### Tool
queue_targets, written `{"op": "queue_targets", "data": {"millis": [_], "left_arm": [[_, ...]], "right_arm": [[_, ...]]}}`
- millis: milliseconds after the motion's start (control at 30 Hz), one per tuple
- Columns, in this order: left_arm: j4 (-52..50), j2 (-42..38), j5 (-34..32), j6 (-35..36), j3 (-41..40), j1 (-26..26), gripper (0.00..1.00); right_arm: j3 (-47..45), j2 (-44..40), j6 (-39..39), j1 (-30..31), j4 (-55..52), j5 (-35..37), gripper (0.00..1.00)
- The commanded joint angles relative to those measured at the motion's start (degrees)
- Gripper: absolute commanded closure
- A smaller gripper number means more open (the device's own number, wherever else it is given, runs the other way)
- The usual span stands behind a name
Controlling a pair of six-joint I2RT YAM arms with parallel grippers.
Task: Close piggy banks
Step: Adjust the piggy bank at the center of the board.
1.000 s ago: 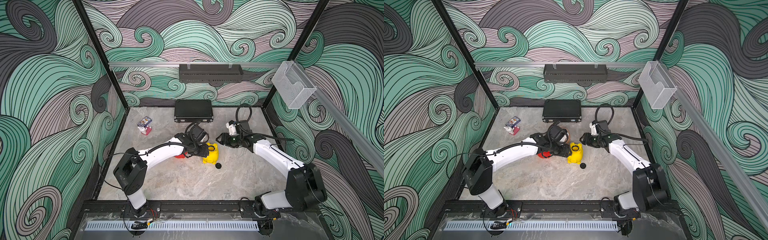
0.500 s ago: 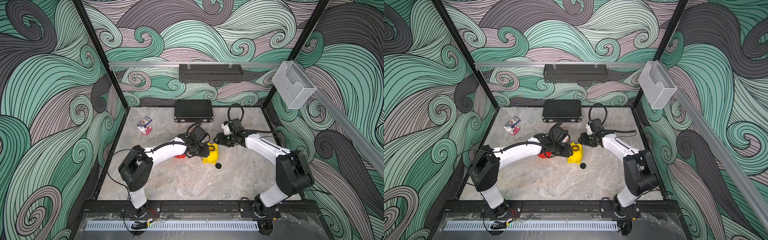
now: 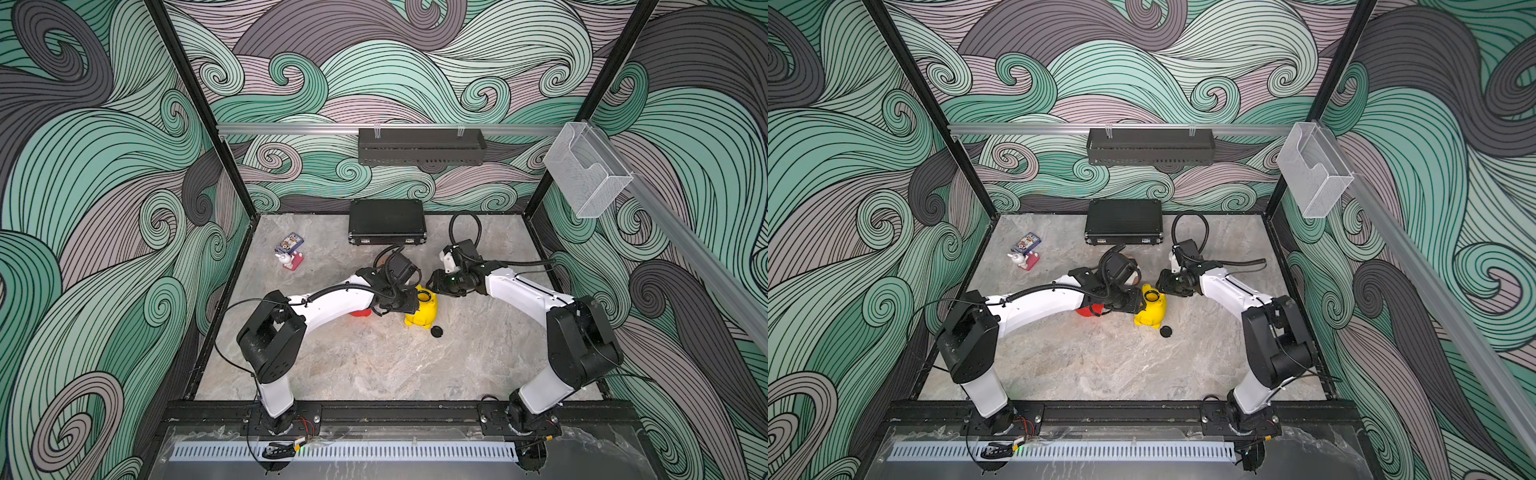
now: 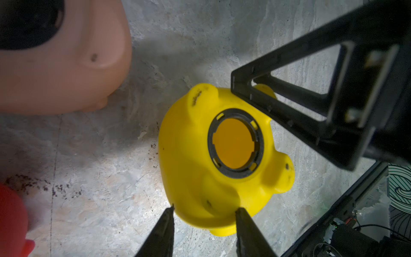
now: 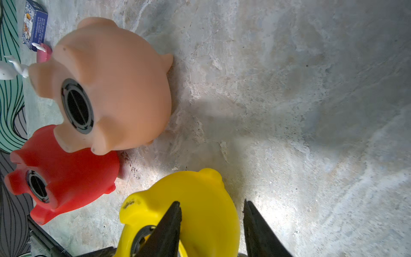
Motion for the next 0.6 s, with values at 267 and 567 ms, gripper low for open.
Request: {"op": "queue_targets", "data": {"millis": [267, 567], "left_arm": [[-3.64, 0.97, -7.13, -0.46, -0.39, 0.60, 0.55], [-4.31, -4.66, -7.54, 0.24, -2.14, 1.04, 0.50]], "right_arm": [[-3.45, -6.59, -0.96, 0.13, -5.85, 3.65, 0.53], [-4.56, -13.01, -2.61, -0.09, -2.74, 2.19, 0.50]]}}
